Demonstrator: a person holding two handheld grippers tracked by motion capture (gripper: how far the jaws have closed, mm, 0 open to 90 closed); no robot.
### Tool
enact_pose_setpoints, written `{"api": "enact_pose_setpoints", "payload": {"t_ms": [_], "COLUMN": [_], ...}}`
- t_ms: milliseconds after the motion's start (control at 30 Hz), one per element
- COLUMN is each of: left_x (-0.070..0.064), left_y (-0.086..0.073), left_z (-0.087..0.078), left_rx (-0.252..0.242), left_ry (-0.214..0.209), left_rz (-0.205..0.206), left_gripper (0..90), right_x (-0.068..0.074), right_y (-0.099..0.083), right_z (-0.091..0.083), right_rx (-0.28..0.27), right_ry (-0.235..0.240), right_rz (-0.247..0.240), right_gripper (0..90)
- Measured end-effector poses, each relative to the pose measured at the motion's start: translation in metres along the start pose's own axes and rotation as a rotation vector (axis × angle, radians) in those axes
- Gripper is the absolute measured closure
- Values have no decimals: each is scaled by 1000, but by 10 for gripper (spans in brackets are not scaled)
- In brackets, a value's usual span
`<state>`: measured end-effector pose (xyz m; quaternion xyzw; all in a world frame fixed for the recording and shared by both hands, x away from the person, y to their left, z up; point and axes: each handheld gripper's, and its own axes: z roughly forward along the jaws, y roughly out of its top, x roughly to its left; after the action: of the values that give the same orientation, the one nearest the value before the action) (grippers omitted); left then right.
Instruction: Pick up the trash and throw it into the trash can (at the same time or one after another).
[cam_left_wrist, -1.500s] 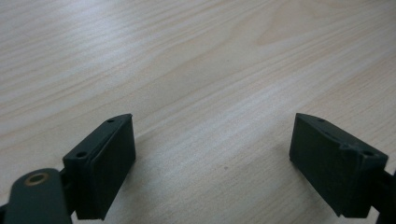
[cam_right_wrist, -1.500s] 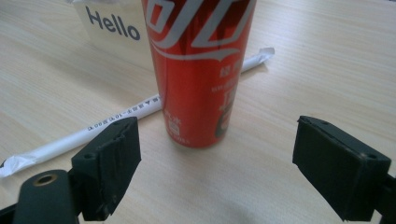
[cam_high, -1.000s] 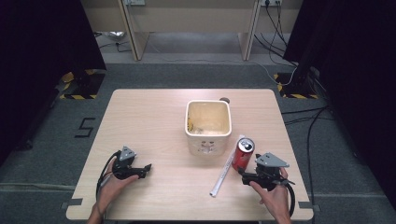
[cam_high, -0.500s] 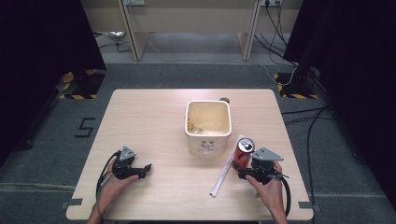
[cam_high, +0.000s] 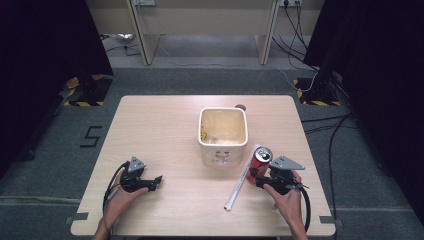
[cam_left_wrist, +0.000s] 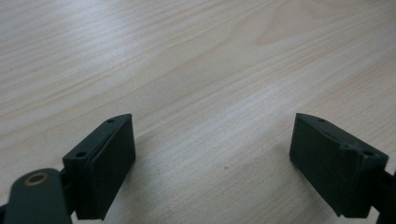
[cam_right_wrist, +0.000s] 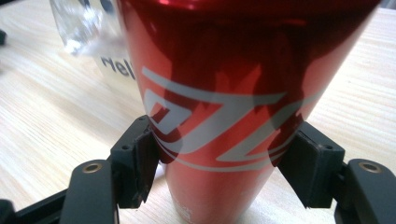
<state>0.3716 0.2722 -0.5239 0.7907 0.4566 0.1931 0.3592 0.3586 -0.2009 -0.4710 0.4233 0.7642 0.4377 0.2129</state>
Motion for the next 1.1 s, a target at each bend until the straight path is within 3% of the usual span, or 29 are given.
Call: {"api": "enact_pose_setpoints", "payload": {"t_ms": [267, 467, 800, 1100], "left_x": [0, 0, 0, 0], "left_y": [0, 0, 0, 0], "left_z": [0, 0, 0, 0], "left_rx": [0, -1, 0, 1], "left_ry": [1, 1, 2, 2], "left_rz": [0, 0, 1, 2], "left_gripper": [134, 134, 133, 134], "right_x": [2, 1, -3, -3], "right_y": [16, 25, 49, 65], "right_z": [-17, -26, -49, -53], "right_rx": [-11, -19, -66, -57], "right_ry": [-65, -89, -92, -84], "right_rz": [-41, -61, -48, -67], "right_gripper": [340, 340, 340, 340]}}
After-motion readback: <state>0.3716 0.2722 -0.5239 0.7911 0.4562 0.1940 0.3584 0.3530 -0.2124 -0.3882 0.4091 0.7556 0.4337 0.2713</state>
